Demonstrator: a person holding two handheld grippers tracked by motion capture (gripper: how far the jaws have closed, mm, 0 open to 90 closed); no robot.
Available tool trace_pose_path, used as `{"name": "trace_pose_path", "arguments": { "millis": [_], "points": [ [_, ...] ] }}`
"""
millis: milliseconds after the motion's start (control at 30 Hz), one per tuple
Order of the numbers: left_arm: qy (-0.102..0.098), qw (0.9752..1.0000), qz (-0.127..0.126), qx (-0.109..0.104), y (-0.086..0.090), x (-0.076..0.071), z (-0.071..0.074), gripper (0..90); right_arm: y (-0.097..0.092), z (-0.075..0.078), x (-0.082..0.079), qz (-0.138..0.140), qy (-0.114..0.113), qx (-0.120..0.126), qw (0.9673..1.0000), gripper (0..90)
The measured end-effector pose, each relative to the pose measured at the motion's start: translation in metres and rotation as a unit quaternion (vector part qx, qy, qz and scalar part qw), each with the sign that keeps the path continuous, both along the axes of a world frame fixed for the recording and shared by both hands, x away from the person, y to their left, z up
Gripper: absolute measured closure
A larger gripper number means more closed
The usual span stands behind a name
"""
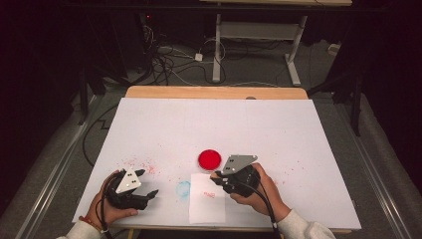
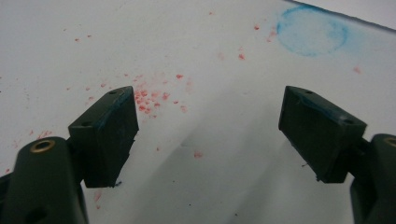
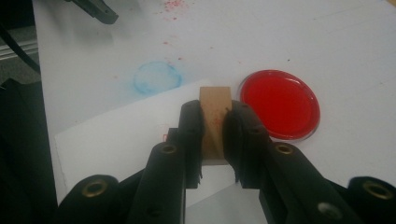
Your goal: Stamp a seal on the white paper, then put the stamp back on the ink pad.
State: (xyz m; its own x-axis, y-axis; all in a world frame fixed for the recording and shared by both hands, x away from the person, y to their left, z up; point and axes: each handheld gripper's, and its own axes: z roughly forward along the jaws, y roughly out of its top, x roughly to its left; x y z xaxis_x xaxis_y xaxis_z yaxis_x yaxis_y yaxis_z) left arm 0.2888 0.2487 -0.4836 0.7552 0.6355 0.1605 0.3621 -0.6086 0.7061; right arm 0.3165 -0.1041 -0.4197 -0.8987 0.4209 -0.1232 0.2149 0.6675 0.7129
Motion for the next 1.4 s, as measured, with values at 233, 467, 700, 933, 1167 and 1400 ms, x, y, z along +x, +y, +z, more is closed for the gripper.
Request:
{"name": "trace_pose_path", "arguments": {
  "millis": [233,467,700,933,1167,1400],
  "points": [
    [0.0,1.0,0.001,0.0,0.0,0.0,0.0,19.1,-0.007,0.004,0.004,-0.011,-0.006,0.007,0.9999,75.8],
    [0.001,1.0,0.001,0.002,0.0,0.0,-0.001,19.2,-0.011,0.007,0.006,-0.017,-0.01,0.008,0.9998,75.8],
    [-0.002,1.0,-0.002,0.004,-0.002,0.0,0.0,19.1,-0.015,0.012,0.01,-0.03,-0.017,0.012,0.9993,75.8],
    [0.001,1.0,-0.005,0.007,-0.003,0.0,-0.001,19.1,-0.017,0.018,0.022,-0.047,-0.025,0.014,0.9985,75.8],
    [0.001,1.0,-0.002,0.007,-0.003,-0.001,-0.001,19.2,-0.009,0.015,0.038,-0.06,-0.024,0.009,0.9979,75.7],
    [0.001,1.0,-0.001,0.008,-0.002,-0.001,-0.001,19.3,0.003,0.015,0.051,-0.06,-0.02,0.001,0.998,75.7]
  ]
}}
